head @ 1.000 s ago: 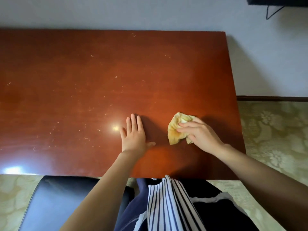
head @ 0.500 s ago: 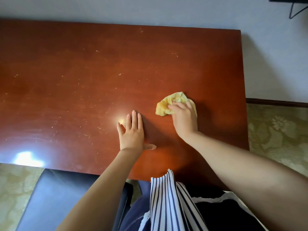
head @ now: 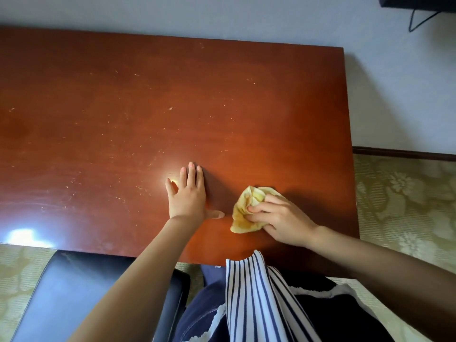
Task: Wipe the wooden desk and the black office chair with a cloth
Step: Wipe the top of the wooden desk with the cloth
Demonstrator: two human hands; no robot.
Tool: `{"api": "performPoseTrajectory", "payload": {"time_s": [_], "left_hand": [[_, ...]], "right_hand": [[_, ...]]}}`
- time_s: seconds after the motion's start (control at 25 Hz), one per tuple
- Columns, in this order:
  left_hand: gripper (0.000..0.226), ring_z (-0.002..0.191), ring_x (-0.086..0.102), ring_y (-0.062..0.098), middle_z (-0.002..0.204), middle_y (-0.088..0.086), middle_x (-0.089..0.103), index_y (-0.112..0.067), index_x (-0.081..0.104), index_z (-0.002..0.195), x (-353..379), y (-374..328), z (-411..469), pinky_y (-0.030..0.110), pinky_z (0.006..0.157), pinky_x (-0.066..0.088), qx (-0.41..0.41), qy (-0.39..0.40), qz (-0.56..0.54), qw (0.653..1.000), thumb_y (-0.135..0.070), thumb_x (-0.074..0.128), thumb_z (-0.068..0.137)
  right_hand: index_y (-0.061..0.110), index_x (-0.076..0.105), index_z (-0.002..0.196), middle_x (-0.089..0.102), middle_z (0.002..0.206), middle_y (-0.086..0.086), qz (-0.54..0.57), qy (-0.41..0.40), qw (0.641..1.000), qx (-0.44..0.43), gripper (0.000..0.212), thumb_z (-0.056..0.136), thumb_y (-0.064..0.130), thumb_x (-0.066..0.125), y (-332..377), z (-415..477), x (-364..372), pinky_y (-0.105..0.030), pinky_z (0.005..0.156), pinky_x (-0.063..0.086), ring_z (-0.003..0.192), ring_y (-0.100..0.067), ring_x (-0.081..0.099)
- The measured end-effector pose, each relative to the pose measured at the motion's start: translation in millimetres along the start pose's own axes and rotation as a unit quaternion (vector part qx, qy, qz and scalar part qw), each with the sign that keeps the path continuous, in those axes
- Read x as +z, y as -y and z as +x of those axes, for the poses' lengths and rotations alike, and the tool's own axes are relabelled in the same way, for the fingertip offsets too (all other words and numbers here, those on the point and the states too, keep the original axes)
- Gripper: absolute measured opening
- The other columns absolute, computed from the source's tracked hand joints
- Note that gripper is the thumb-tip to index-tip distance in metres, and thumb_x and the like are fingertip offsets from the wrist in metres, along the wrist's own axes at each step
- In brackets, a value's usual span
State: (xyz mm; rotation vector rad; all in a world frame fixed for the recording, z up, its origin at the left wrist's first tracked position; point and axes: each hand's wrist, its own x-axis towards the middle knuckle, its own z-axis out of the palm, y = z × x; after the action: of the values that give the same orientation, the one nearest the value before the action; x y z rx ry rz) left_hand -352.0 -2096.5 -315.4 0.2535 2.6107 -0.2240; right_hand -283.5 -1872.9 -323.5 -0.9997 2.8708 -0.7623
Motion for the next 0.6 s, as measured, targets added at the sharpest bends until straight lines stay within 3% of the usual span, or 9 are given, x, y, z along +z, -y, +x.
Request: {"api": "performPoseTrajectory", "payload": {"time_s": [0.12, 0.24, 0.32, 0.44, 0.6], "left_hand": [[0.131, 0.147, -0.006, 0.024, 0.159, 0.007, -0.01, -0.008, -0.012, 0.15, 0, 0, -1, 0.054, 0.114, 0.008, 0.005, -0.009, 0.006, 1.0, -0.081, 0.056, 0.064], [0.132, 0.147, -0.004, 0.024, 0.159, 0.007, -0.008, -0.009, -0.009, 0.15, 0, 0, 1, 0.054, 0.114, 0.008, 0.005, -0.014, 0.001, 1.0, -0.081, 0.058, 0.062], [0.132, 0.147, -0.002, 0.025, 0.16, 0.007, -0.007, -0.009, -0.008, 0.15, 1, 0, 2, 0.054, 0.115, 0.009, 0.005, -0.021, -0.002, 1.0, -0.081, 0.059, 0.061], [0.133, 0.147, -0.001, 0.026, 0.159, 0.008, -0.005, -0.009, -0.007, 0.15, 3, 1, 2, 0.054, 0.114, 0.012, 0.013, -0.034, 0.001, 0.999, -0.082, 0.058, 0.06], [0.133, 0.147, -0.002, 0.026, 0.16, 0.007, -0.006, -0.009, -0.008, 0.15, 5, 1, 2, 0.053, 0.115, 0.011, 0.018, -0.04, -0.008, 0.999, -0.083, 0.056, 0.06]], "right_hand": [[0.013, 0.077, 0.091, 0.073, 0.096, 0.0, -0.015, 0.027, 0.999, -0.013, 0.041, 0.058, -0.012, 0.078, -20, -10, -20, -0.035, 0.089, 0.052, 0.075, -0.02, 0.061], [0.009, 0.076, 0.094, 0.073, 0.098, -0.004, -0.046, 0.054, 0.997, 0.012, 0.046, 0.056, -0.016, 0.078, -46, -5, -40, -0.042, 0.086, 0.054, 0.076, -0.025, 0.066], [0.008, 0.074, 0.101, 0.07, 0.107, -0.005, -0.054, 0.068, 0.993, 0.078, 0.042, 0.065, -0.015, 0.074, -65, 6, -53, -0.041, 0.094, 0.049, 0.093, -0.03, 0.065], [0.014, 0.066, 0.116, 0.061, 0.126, -0.003, -0.042, 0.058, 0.971, 0.228, 0.037, 0.086, -0.006, 0.058, -93, 39, -64, -0.032, 0.108, 0.029, 0.119, -0.03, 0.049], [0.016, 0.063, 0.122, 0.06, 0.126, -0.004, -0.088, -0.019, 0.943, 0.322, 0.036, 0.091, 0.001, 0.051, -113, 101, -56, -0.039, 0.092, 0.044, 0.107, -0.03, 0.048]]}}
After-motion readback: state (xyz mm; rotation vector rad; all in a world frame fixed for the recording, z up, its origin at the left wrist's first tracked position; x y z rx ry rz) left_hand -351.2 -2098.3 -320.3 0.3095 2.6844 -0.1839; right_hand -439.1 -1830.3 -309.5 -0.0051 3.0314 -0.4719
